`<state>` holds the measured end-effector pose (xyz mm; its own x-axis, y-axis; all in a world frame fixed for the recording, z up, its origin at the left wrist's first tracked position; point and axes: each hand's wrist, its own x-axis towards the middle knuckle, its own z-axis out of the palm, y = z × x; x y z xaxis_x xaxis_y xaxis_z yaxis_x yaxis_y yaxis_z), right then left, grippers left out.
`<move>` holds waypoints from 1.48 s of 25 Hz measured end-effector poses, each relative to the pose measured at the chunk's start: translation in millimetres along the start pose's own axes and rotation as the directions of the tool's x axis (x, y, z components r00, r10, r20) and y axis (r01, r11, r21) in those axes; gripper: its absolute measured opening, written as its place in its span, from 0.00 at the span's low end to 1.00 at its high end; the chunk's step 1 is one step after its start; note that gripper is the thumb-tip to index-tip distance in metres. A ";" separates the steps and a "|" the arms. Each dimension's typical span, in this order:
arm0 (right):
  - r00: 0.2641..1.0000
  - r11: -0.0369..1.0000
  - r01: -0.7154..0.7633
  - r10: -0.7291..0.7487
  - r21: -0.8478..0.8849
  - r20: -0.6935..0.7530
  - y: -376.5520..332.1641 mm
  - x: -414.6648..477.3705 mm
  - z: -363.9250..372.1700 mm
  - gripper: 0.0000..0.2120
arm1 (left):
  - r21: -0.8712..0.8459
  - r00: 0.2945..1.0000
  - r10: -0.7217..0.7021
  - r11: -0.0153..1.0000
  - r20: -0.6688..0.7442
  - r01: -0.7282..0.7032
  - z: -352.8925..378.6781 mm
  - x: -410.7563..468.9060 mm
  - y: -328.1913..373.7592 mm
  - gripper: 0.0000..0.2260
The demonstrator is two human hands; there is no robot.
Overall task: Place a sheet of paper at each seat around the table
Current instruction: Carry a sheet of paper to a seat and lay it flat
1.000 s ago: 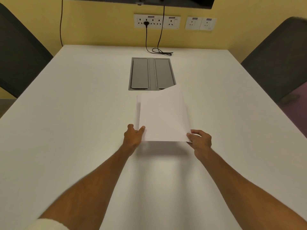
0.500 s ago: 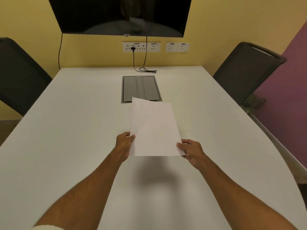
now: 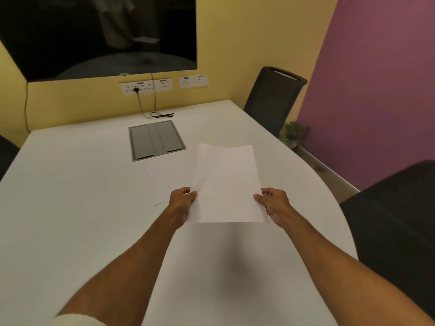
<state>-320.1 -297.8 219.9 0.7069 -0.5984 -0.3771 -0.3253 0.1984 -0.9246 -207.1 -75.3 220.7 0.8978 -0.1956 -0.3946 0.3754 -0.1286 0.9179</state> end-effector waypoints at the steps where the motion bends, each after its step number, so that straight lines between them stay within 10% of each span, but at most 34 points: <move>1: 1.000 1.000 0.006 -0.006 0.017 -0.025 -2.7 -7.9 -18.1 0.13 | 0.016 1.000 0.001 1.000 0.029 -0.001 15.0 -8.1 4.4 0.04; 10: 0.980 0.996 0.055 -0.040 0.071 -0.197 -11.7 -70.0 -187.5 0.03 | 0.076 0.966 0.016 0.996 0.259 -0.037 159.3 -89.7 22.8 0.08; 24: 0.944 0.990 0.139 -0.120 0.040 -0.306 -23.0 -157.5 -451.5 0.13 | 0.174 0.932 0.050 0.977 0.359 -0.119 374.7 -262.6 30.4 0.12; 37: 0.925 0.983 0.169 -0.131 0.078 -0.356 -52.3 -64.7 -552.7 0.14 | 0.204 0.941 0.018 0.975 0.337 -0.091 515.0 -221.8 53.6 0.03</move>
<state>-696.0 -698.5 322.7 0.4727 -0.8562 -0.2087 -0.1515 0.1543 -0.9763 -504.7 -539.5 335.8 0.7742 -0.5139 -0.3695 0.2369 -0.3061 0.9220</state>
